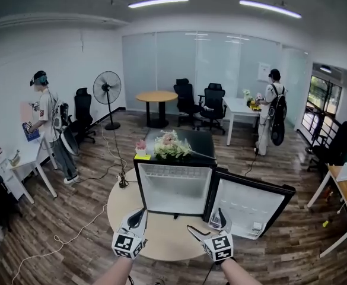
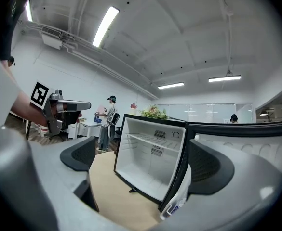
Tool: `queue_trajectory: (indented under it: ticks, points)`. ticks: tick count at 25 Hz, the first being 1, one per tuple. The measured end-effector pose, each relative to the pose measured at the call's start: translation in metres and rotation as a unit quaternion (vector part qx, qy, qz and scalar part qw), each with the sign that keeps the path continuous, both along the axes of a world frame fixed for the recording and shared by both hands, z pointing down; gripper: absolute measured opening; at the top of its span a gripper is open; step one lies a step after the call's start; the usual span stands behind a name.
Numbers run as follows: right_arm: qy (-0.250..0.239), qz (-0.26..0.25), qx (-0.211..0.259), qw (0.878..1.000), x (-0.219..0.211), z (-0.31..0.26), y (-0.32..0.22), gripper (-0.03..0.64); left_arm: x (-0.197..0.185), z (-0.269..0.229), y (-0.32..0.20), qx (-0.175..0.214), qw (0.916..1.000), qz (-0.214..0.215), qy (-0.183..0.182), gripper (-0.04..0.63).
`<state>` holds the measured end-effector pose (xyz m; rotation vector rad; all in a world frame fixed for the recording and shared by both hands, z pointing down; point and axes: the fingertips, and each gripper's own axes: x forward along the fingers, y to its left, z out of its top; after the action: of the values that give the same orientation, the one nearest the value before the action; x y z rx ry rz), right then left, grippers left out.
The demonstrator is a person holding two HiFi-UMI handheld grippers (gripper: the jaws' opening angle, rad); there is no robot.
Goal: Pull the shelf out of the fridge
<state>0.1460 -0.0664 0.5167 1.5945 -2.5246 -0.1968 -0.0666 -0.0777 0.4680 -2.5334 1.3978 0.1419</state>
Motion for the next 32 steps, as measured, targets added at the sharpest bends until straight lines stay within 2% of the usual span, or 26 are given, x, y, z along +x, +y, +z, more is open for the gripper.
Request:
queue_trajectory:
  ticks: [5,17,26,32]
  points:
    - [0.01,0.02,-0.005,1.0,-0.007,0.0,-0.047,0.598,-0.001,0.004,-0.056,-0.001,0.9998,0.019,0.0,0.0]
    - [0.027,0.075,-0.02,0.997,-0.028,0.003,-0.134,0.598,-0.003,0.013,-0.156,-0.009,0.9965,0.082,0.01,0.0]
    - [0.043,0.1,-0.034,0.993,-0.037,0.017,-0.175,0.598,0.002,0.03,-0.199,-0.019,0.993,0.115,0.021,0.0]
    - [0.037,0.094,-0.038,0.994,-0.035,0.023,-0.196,0.598,0.007,0.035,-0.213,-0.023,0.9931,0.114,0.019,0.0]
